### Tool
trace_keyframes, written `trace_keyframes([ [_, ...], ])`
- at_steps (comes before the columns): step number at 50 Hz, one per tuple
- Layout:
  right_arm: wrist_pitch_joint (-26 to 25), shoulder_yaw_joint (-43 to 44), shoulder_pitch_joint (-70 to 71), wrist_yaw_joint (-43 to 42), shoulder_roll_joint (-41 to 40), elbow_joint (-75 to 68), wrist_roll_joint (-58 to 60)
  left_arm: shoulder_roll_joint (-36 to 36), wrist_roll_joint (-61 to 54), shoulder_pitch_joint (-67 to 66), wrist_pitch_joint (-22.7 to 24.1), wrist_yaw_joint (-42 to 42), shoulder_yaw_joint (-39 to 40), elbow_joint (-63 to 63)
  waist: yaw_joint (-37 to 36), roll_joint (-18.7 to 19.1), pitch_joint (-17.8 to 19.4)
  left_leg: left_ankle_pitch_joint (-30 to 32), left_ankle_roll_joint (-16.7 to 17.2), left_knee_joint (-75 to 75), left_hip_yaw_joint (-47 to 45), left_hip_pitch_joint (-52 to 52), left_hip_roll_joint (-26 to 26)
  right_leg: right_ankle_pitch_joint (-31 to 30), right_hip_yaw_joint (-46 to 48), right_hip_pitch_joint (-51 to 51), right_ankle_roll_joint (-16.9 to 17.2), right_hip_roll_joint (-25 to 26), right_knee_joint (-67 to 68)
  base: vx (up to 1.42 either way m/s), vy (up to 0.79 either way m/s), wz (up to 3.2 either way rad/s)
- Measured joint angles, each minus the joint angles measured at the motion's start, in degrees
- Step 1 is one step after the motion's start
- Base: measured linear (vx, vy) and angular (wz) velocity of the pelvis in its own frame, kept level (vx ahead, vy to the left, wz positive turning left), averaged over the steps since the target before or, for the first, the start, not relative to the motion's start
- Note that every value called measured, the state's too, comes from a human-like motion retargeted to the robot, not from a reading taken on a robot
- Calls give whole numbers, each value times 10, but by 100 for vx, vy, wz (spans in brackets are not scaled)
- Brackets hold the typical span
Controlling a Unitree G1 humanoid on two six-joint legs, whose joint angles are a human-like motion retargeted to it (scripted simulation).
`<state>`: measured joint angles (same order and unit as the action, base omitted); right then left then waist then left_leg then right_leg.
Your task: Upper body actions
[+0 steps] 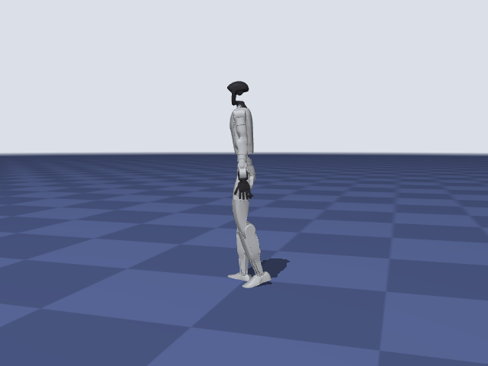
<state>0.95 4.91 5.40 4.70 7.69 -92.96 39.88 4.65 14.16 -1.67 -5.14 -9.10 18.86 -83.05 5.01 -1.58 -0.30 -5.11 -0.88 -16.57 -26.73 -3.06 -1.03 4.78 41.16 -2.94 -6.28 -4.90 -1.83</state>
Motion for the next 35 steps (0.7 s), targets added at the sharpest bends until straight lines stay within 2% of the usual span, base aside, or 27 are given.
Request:
trace_keyframes([
  [5, -1, 11, -11, 3, 2, -3, -12, 3, 10, -4, 1, -11, -8, -4, 5, 26, 12, -16, 29, 60, 73, -28, 35, 1, -5, 17, 3, 30, 1, 10, 3, -43],
  [7, 0, 14, -19, 10, 3, -7, -16, 4, 13, -8, -1, -12, -7, -8, 3, 31, 16, 19, -6, 97, 104, -25, 57, 4, -12, 32, 5, 39, 1, 15, 7, -43],
  [8, 0, 16, -22, 14, 4, -9, -17, 6, 13, -10, -2, -11, -6, -10, 8, 33, 14, 24, -12, 111, 124, -18, 62, 5, -12, 37, 7, 43, 1, 22, 8, -20],
  [10, -2, 20, -29, 23, 6, -12, -11, 6, 16, -16, -3, -10, 3, -16, 16, 38, 8, 22, -7, 117, 76, -5, 47, 8, -17, 46, 12, 48, 4, 24, 10, -13],
  [13, -6, 32, -42, 16, 0, -11, -13, 8, 18, -20, -6, -10, 14, -24, 35, 41, -5, 22, -11, 137, 106, 8, 56, 16, -13, 47, 20, 48, 14, 16, 4, 15],
  [21, 0, 41, -67, 4, -5, -16, -36, 22, 15, -18, -13, -11, 19, -37, 30, 28, -32, 12, -24, 155, 105, 28, 67, 25, -26, 48, 32, 44, 29, 16, 5, -1],
  [30, 19, 22, -42, -11, -9, 16, -13, 24, -3, -6, -6, -16, 28, -37, 40, 29, -11, -3, -29, 152, 91, 40, 51, 34, -54, 32, 52, 37, 96, 2, 1, -12],
  [35, 32, 20, -33, -33, -13, 21, -32, 28, 9, -7, -7, -14, 27, -44, 43, 30, -13, -5, -25, 153, 81, 36, 42, 22, -157, -7, 24, 45, 136, -1, -1, -14],
])
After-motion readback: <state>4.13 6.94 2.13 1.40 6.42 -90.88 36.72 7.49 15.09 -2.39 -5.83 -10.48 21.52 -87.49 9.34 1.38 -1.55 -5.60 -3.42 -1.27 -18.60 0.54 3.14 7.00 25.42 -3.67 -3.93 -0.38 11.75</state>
